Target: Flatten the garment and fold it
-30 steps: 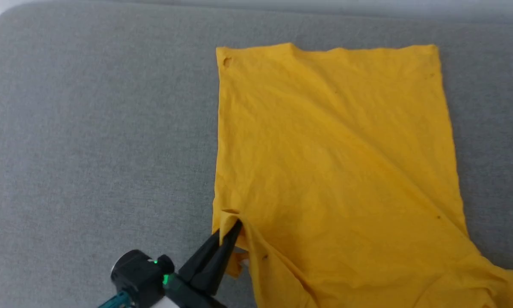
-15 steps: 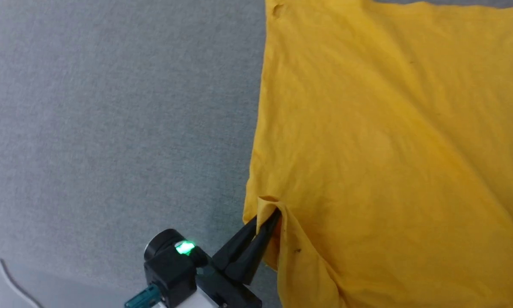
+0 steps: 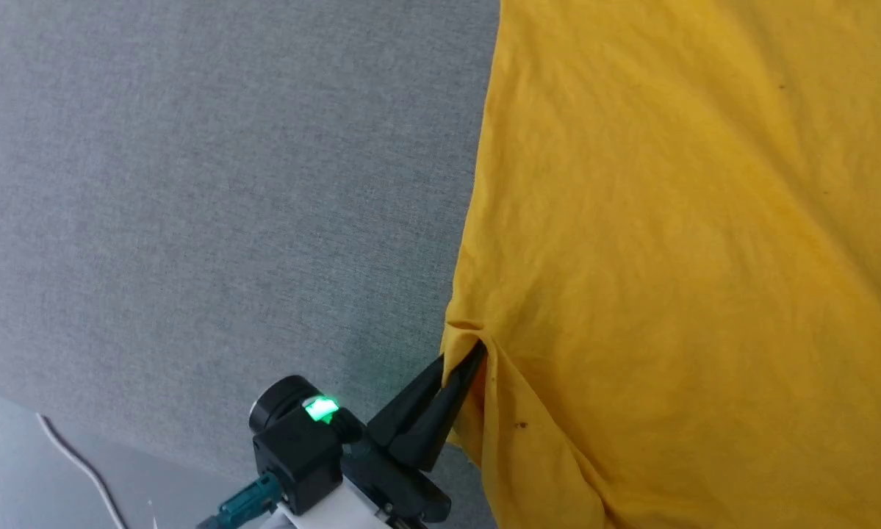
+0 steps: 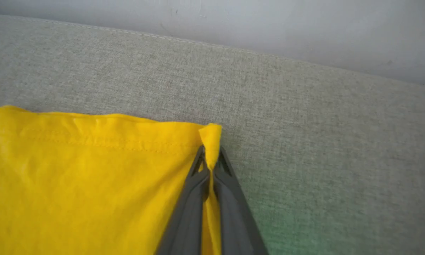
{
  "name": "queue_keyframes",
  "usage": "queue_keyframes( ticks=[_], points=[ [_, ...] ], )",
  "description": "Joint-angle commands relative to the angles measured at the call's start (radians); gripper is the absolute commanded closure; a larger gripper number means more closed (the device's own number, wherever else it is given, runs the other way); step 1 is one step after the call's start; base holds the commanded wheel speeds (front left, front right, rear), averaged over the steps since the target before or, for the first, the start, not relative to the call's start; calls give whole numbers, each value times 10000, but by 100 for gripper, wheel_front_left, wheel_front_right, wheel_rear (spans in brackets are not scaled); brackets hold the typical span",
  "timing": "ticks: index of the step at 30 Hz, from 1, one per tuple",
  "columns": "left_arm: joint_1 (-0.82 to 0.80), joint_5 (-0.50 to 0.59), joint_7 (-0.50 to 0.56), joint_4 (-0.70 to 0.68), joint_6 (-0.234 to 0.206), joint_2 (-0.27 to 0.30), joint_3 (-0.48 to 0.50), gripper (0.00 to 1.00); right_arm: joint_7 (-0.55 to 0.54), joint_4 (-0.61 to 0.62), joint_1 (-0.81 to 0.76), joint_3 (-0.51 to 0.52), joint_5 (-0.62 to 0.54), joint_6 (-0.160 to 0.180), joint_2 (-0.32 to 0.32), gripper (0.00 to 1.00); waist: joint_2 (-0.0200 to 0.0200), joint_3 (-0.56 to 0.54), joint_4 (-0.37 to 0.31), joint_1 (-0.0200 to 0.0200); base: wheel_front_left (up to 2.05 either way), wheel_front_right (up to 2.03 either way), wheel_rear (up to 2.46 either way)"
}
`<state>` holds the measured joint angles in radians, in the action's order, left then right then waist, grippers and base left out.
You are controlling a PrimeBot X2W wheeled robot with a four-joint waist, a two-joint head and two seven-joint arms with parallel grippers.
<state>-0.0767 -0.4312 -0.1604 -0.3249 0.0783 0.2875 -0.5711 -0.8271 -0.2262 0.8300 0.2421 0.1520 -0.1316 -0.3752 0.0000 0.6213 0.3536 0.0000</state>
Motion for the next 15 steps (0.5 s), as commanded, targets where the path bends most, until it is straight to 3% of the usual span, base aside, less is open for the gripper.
queue_keyframes(
  ticks=[1,9,15],
  points=[
    [-193,35,-63,63,-31,55,77,100,297,-110,-161,-159,209,9,77,100,0,-460,-438,0,0,0,0],
    [160,-175,116,142,-262,452,433,100,1337,671,-1040,-256,1595,9,-53,100,0,-2181,-1660,0,0,0,0],
    [819,-453,256,-96,-549,826,773,100,1186,2604,-3413,1219,2867,9,-97,100,0,-3153,-2572,0,0,0,0]
  ],
)
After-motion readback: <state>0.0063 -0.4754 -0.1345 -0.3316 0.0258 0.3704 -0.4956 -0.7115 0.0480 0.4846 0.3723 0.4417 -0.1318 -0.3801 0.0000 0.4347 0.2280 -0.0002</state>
